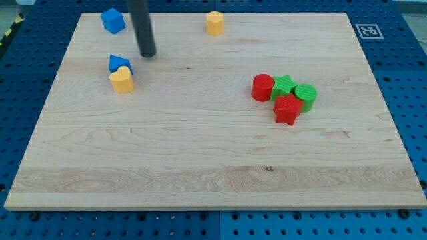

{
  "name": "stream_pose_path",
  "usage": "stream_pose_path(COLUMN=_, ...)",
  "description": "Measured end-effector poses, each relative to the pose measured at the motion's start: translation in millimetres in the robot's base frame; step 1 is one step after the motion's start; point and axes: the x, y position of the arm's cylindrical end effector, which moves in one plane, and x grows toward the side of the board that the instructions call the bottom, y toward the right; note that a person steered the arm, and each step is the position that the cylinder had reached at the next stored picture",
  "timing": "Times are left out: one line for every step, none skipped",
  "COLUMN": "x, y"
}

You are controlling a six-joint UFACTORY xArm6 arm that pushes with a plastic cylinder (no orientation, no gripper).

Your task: Keep blue triangle at the center

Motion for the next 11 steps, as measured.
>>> stream_pose_path(x=-4, y=-47)
stream_pose_path(x=-5, y=-96)
stream_pose_path(x=19, y=-113)
stream_pose_path(x=21, y=-112)
stream_pose_path(x=38, y=-64)
stream_pose_path(x=42, y=-21)
stream_pose_path(x=58, y=-9)
stream_pose_path(x=63, y=-2)
stream_pose_path(x=64, y=27)
stream_pose_path(x=70, y=57)
stream_pose_path(x=85, y=81)
